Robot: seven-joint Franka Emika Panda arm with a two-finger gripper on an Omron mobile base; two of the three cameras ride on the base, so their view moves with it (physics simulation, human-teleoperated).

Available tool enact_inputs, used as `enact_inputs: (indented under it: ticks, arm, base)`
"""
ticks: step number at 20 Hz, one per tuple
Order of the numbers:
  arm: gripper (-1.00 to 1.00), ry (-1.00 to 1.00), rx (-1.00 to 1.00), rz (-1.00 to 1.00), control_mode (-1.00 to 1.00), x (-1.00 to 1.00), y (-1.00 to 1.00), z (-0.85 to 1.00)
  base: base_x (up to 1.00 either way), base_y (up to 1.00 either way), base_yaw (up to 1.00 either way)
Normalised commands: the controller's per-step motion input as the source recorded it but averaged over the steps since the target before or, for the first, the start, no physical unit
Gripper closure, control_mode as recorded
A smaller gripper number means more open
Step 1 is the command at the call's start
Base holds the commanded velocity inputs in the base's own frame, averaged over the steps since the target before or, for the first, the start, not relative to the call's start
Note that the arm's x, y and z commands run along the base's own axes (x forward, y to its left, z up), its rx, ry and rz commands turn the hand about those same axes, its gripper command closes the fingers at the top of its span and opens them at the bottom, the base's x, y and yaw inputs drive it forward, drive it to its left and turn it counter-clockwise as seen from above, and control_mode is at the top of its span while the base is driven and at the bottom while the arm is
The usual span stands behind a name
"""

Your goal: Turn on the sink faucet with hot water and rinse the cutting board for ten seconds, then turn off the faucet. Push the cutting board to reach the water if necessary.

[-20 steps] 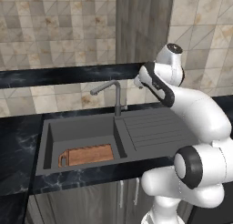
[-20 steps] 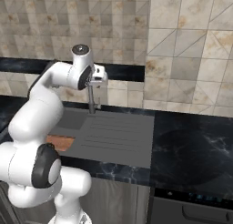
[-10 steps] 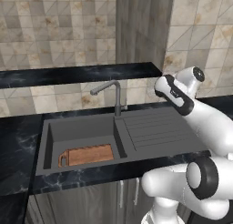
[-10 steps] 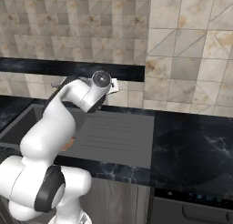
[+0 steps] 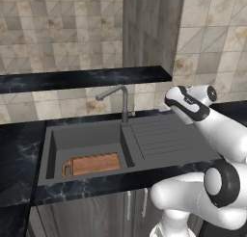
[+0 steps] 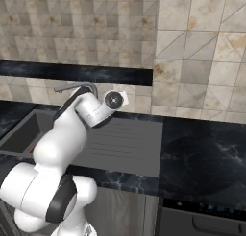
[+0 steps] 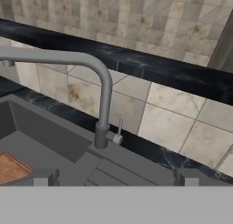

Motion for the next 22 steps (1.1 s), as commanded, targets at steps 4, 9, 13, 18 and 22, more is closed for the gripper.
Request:
enact_inputs:
  ticks: [4,9,13,18,22]
  arm:
    - [-1.0,0.0,0.0,0.0,-1.0,0.4,0.06,-0.22]
    - [-1.0,0.0,0.0,0.0,-1.0,0.43,0.03,-0.25]
    - [-1.0,-0.03,0.0,0.0,-1.0,0.34,0.0,-0.34]
    - [-1.0,-0.07,0.05,-0.03,-1.0,0.22,0.05,-0.28]
    - [-1.0,-0.09,0.02,-0.05,-1.0,0.31,0.13,-0.19]
  base:
    - [0.0,0.0,0.0]
    - [0.0,0.0,0.0]
    - [0.0,0.0,0.0]
    - [0.0,0.0,0.0]
    - [0.0,0.0,0.0]
